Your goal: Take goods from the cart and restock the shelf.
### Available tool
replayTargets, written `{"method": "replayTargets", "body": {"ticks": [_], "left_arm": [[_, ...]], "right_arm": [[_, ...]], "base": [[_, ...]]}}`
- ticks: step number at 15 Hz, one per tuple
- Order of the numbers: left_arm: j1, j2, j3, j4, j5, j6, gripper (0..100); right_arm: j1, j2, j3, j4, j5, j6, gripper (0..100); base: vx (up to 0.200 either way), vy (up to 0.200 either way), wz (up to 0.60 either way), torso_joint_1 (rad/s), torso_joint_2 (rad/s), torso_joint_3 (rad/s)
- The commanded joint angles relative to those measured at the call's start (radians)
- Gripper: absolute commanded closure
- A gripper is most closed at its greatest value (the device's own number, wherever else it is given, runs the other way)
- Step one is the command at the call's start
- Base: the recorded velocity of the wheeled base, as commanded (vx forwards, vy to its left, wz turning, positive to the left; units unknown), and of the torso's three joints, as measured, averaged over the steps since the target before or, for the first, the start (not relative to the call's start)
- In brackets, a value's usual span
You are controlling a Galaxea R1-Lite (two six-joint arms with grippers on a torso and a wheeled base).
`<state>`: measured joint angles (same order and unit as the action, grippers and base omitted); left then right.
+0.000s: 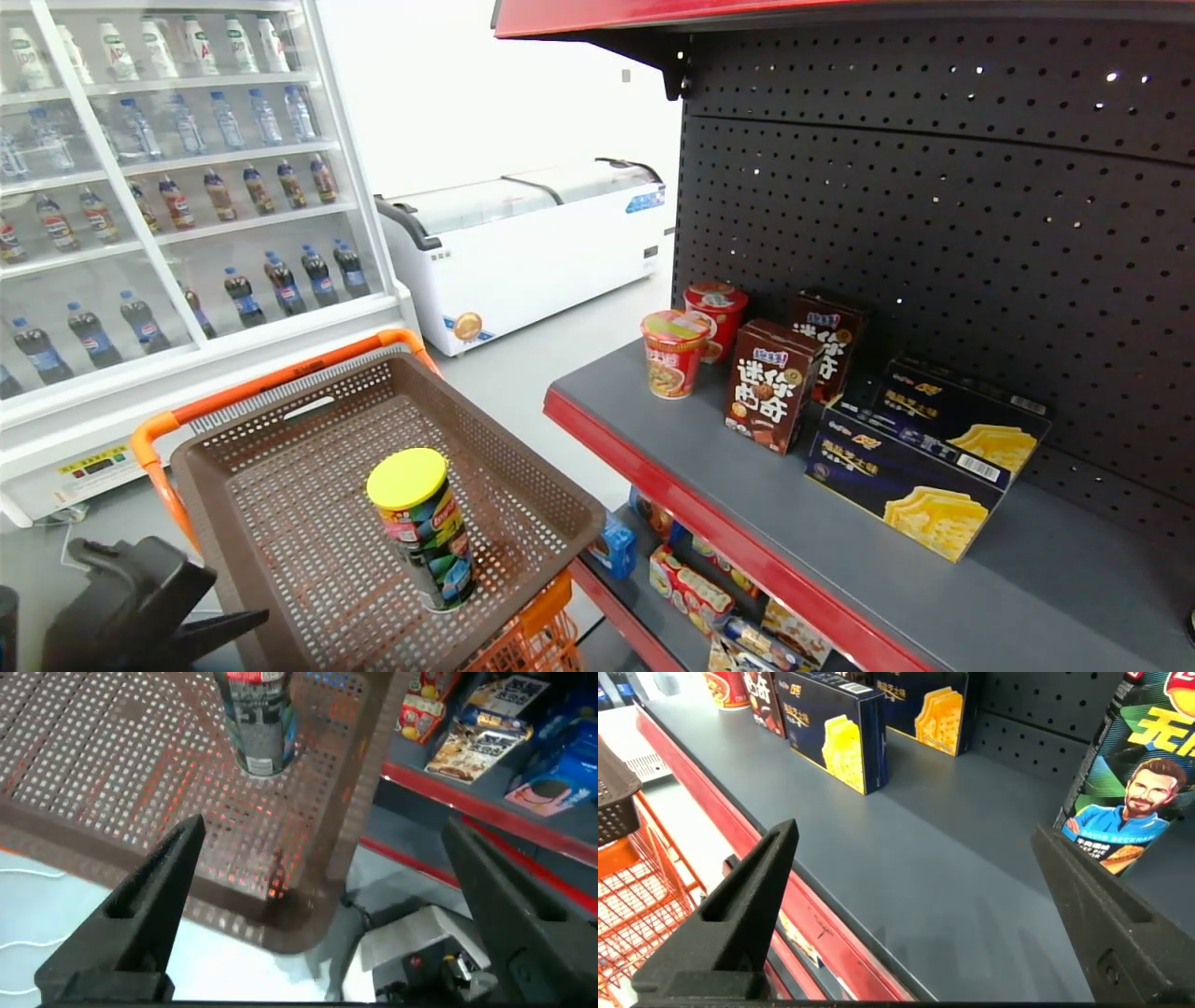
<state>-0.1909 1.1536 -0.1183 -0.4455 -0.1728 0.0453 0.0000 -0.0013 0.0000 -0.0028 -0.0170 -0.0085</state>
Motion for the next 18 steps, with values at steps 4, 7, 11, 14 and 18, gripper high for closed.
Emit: {"method": "replayTargets", "body": {"ticks": [4,7,11,14,18], "left_arm": [[0.016,0.242,-0.007,-0.145,0.007,0.015,0],[0.021,0.350,-0.026,-0.257,0.009,0.036,0],[0.021,0.509,-0.043,-0.421,0.009,0.036,0],[0.056,0.637,-0.081,-0.568,0.007,0.038,0],[0.097,0.747,-0.141,-0.584,0.004,0.038,0]], "right_arm": [[0.000,0.001,0.000,0.000,0.000,-0.001,0],[0.000,0.001,0.000,0.000,0.000,-0.001,0],[0.000,0.001,0.000,0.000,0.000,-0.001,0],[0.000,0.001,0.000,0.000,0.000,-0.001,0],[0.000,0.001,0.000,0.000,0.000,-0.001,0]], "base": [[0.000,0.000,0.00,0.000,0.00,0.000],[0.000,0.000,0.00,0.000,0.00,0.000],[0.000,0.000,0.00,0.000,0.00,0.000],[0.000,0.000,0.00,0.000,0.00,0.000],[0.000,0.000,0.00,0.000,0.00,0.000]]}}
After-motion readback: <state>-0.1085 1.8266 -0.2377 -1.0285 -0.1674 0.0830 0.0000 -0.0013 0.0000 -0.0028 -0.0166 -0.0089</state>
